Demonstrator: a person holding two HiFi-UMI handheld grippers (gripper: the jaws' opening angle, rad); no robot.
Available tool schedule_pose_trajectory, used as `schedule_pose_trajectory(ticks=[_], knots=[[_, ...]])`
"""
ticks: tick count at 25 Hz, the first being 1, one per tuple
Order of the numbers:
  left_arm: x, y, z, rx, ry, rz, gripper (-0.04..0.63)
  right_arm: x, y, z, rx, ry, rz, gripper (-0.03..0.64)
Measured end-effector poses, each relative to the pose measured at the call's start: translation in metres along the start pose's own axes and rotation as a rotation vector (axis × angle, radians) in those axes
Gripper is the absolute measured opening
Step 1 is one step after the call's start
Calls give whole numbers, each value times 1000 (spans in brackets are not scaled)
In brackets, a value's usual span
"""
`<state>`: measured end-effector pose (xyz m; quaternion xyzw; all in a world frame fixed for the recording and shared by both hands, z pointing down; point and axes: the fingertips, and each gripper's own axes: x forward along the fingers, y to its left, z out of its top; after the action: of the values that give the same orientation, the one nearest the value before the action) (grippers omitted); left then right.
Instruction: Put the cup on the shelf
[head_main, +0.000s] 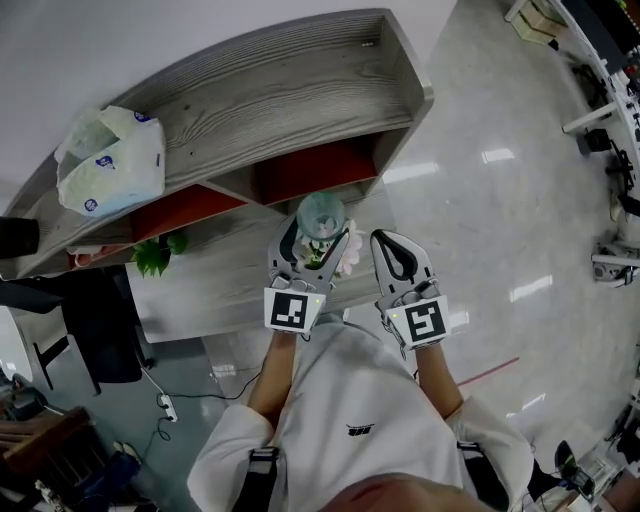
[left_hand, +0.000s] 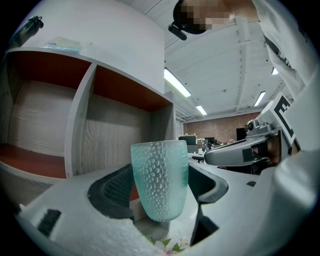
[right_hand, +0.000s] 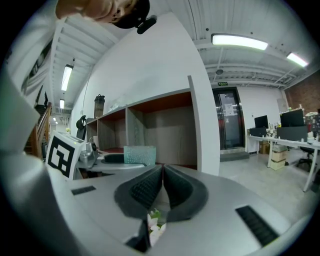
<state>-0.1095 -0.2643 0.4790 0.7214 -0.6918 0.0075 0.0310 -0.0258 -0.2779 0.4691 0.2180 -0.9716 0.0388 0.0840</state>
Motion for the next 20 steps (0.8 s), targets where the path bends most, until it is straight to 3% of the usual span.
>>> schedule_pose_trajectory(ticks=[20], knots=[[33,29,-14,-10,20,49,359,48,-7,-9,25,43,69,31]])
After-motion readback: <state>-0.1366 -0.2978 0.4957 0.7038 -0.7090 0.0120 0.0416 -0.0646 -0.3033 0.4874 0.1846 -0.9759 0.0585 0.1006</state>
